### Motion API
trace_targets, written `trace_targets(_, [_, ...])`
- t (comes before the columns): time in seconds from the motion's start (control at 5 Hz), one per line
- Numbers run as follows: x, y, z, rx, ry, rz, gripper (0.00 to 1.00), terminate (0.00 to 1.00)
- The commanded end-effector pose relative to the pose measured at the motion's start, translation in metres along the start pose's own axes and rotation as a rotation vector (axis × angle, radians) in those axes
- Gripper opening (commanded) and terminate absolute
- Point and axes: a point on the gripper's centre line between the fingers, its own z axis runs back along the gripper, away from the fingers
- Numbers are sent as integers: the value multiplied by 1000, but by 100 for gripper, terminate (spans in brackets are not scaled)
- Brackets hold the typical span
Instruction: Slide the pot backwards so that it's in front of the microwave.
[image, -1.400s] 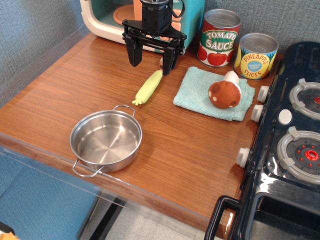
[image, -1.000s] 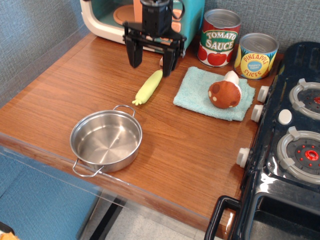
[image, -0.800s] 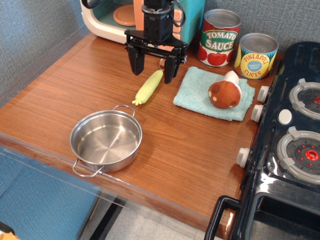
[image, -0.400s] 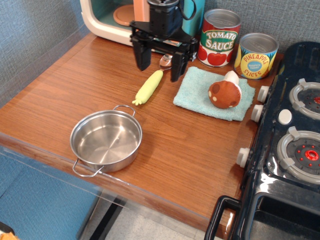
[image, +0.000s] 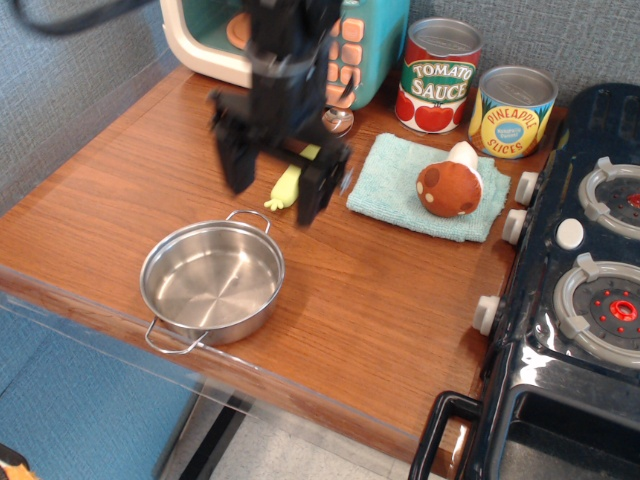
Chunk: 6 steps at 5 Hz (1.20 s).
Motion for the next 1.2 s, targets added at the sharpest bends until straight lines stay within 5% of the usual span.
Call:
trace_targets(0.0, [-44,-15,-28,10,48,-109,100,0])
trace_targets(0.4, [-57,-33,-44,3,66,-163,100,0])
trace_targets(0.6, [-51,-28,-56,0,93,-157,0,0])
trace_targets(1.0, [-43,-20,-65,-4,119,-140,0,0])
